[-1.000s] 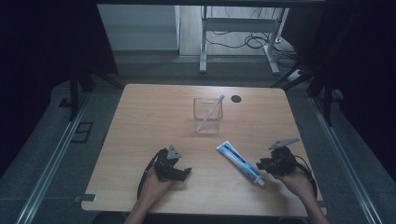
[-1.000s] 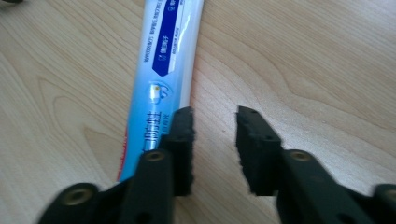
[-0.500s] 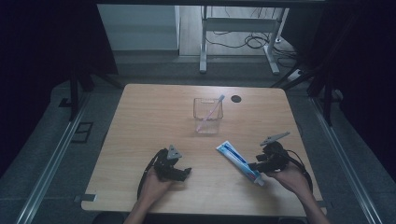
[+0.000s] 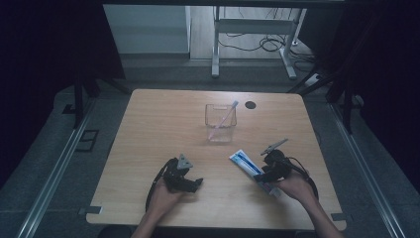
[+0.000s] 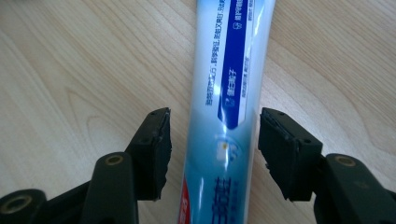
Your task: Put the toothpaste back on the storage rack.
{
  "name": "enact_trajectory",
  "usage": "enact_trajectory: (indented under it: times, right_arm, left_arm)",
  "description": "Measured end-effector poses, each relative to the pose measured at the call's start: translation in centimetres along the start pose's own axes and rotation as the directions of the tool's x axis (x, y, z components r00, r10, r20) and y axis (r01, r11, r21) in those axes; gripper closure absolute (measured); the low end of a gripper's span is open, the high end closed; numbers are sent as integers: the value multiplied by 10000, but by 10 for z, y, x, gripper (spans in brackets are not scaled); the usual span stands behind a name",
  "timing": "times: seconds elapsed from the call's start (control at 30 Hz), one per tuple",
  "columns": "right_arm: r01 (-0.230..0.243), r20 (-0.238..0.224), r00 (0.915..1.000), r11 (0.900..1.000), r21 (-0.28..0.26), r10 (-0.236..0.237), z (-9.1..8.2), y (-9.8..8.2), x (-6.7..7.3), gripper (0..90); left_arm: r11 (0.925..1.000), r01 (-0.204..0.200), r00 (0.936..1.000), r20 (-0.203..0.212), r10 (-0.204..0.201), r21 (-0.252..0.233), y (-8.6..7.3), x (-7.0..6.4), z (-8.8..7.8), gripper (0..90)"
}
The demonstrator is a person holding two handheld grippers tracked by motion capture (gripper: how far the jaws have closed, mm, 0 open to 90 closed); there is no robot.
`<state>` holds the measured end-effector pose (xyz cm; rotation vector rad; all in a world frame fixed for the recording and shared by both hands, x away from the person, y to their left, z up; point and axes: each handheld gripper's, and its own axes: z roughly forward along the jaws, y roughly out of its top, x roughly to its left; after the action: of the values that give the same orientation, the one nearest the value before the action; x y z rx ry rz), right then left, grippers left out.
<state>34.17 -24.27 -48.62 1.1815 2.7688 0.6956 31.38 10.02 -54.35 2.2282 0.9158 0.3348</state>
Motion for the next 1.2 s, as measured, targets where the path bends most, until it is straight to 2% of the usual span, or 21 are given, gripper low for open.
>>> enact_trajectory:
  times: [0.23, 0.67, 0.77, 0.97, 1.2]
  right_arm:
    - [62, 398, 9992, 9992, 405, -79, 14, 9, 2, 453]
    - [-49, 675, 9977, 9965, 840, -8, 31, 19, 2, 474]
    - [-7, 773, 9970, 9953, 965, -68, 31, 21, 4, 508]
    - [111, 877, 9959, 9948, 1009, -200, 26, 23, 6, 662]
    - [203, 955, 9950, 9960, 867, -286, 22, 21, 9, 722]
  left_arm:
    - [10000, 3, 10000, 0, -3, -8, 0, 0, 0, 137]
    - [10000, 3, 10000, 2, -3, -1, 0, 0, 0, 138]
    - [10000, 2, 10000, 2, -2, -2, 0, 0, 0, 137]
    - [10000, 14, 10000, 2, -14, -4, 0, 0, 0, 137]
    - [10000, 13, 10000, 3, -13, 15, 0, 0, 0, 138]
